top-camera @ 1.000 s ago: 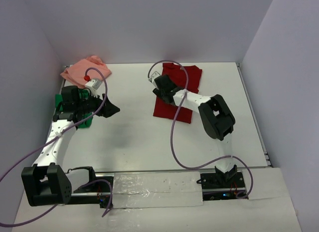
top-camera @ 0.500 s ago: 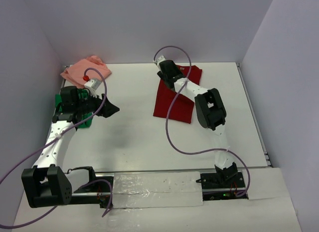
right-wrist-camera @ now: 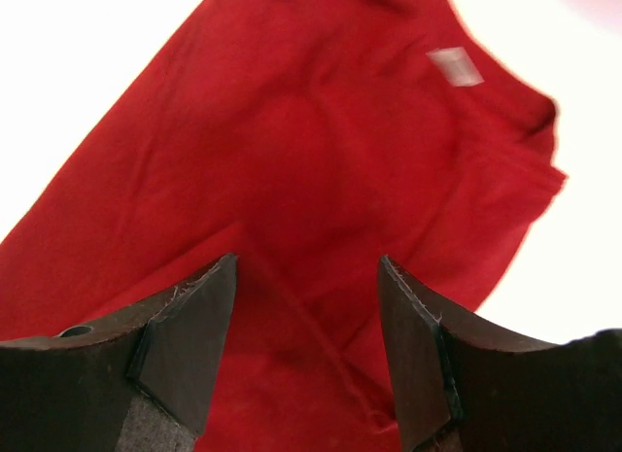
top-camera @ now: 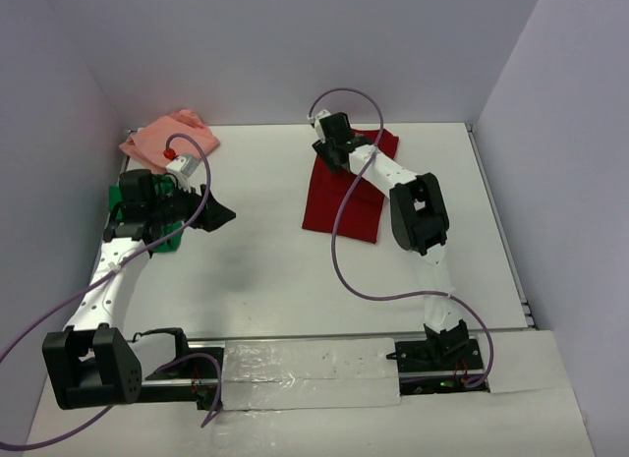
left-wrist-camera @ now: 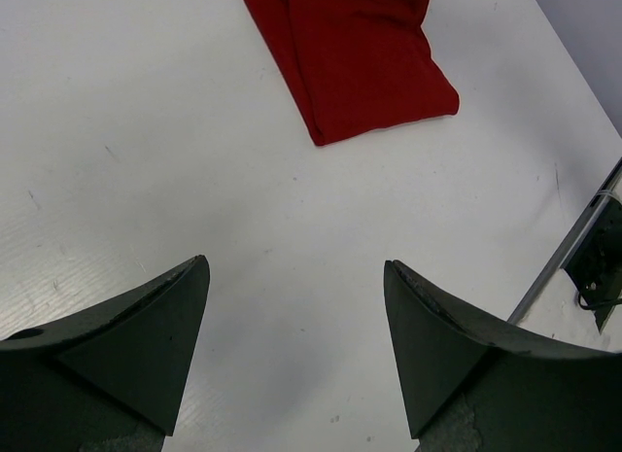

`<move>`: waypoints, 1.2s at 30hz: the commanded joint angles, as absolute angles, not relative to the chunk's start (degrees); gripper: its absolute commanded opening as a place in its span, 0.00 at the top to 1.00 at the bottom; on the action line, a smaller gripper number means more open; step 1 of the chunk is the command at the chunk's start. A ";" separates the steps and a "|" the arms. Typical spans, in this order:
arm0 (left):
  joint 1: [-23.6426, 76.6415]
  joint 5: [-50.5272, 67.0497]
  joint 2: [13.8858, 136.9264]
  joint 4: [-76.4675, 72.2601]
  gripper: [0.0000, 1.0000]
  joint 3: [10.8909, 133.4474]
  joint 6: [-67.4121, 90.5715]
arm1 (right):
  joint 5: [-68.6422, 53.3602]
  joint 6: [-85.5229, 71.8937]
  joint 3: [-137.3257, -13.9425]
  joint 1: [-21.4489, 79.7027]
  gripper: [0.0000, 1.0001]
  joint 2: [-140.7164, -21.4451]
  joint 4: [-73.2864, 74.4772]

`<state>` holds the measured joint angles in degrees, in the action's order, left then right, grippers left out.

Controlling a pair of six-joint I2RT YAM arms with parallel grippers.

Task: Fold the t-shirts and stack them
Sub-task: Fold the folded rectangular tshirt in 1/3 of the way

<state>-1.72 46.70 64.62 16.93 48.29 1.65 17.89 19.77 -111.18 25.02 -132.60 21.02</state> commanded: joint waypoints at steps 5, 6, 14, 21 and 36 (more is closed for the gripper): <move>-2.20 48.60 64.25 15.03 0.19 48.16 0.62 | 12.92 16.79 -118.03 25.31 0.34 -134.90 28.99; -2.20 48.60 64.34 15.03 0.19 48.16 0.62 | 12.48 16.53 -118.82 25.31 0.34 -135.26 31.09; -2.20 48.87 64.34 15.21 0.19 48.16 0.62 | 10.02 14.68 -120.41 24.79 0.34 -135.88 33.75; -2.20 49.04 64.69 15.20 0.19 48.25 0.62 | 9.76 12.83 -123.14 24.43 0.37 -137.73 38.32; -2.20 49.04 64.25 15.47 0.20 48.34 0.62 | 8.00 12.22 -118.48 23.73 1.00 -135.35 36.56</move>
